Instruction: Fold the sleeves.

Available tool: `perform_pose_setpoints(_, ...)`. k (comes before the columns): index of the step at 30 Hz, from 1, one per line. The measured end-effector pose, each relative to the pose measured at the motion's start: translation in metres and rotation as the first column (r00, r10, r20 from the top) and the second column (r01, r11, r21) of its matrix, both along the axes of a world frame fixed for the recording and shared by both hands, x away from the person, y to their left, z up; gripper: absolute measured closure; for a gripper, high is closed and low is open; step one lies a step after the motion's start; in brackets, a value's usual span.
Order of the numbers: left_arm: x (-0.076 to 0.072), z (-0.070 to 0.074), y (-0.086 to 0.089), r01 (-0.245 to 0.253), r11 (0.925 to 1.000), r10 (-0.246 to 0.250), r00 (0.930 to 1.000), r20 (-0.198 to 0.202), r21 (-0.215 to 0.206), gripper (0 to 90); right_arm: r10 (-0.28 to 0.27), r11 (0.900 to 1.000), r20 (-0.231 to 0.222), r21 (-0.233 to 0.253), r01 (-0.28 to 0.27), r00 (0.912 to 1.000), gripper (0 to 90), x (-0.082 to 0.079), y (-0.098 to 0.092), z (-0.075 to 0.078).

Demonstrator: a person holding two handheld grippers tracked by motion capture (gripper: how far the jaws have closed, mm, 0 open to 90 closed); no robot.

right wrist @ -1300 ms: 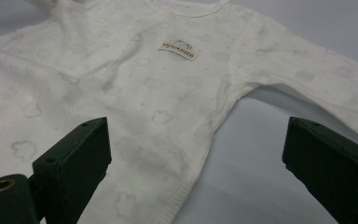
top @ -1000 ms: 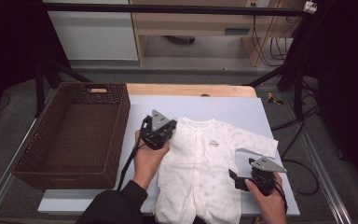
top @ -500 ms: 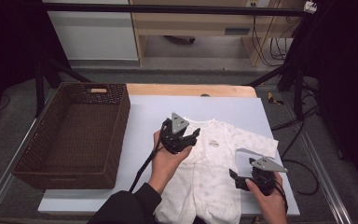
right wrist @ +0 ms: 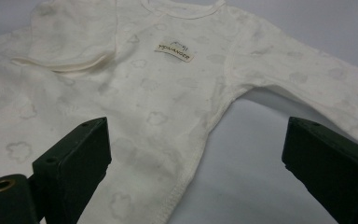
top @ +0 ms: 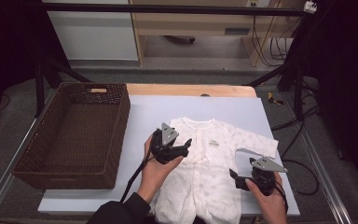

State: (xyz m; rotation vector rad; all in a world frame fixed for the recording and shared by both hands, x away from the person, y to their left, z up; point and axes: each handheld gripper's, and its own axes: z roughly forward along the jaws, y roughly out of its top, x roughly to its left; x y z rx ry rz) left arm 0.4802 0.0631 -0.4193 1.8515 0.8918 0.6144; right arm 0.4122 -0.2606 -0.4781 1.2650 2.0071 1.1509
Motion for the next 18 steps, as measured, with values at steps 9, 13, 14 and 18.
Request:
perform_pose_setpoints(9, -0.013, -0.021, 0.035, -0.034, 0.9994, 0.034, 0.9994, 0.001, -0.005, 18.1, -0.033, 0.999, 0.016, -0.002, 0.033, 0.9993, 9.3, 0.000, -0.004, 0.003)
perform_pose_setpoints(13, -0.018, -0.033, 0.048, -0.033, 0.9994, 0.034, 0.9993, -0.016, 0.009, 15.9, -0.041, 0.999, 0.013, -0.003, 0.041, 0.9991, 10.7, 0.001, -0.005, 0.005)
perform_pose_setpoints(14, -0.020, -0.036, 0.051, -0.033, 0.9995, 0.033, 0.9992, -0.023, 0.004, 15.7, -0.044, 0.999, 0.015, -0.001, 0.044, 0.9989, 11.0, 0.001, -0.006, 0.006)
perform_pose_setpoints(18, -0.027, -0.045, 0.060, -0.035, 0.9994, 0.035, 0.9993, -0.015, -0.005, 14.6, -0.067, 0.998, 0.024, -0.007, 0.067, 0.9975, 13.1, 0.004, -0.008, 0.012)
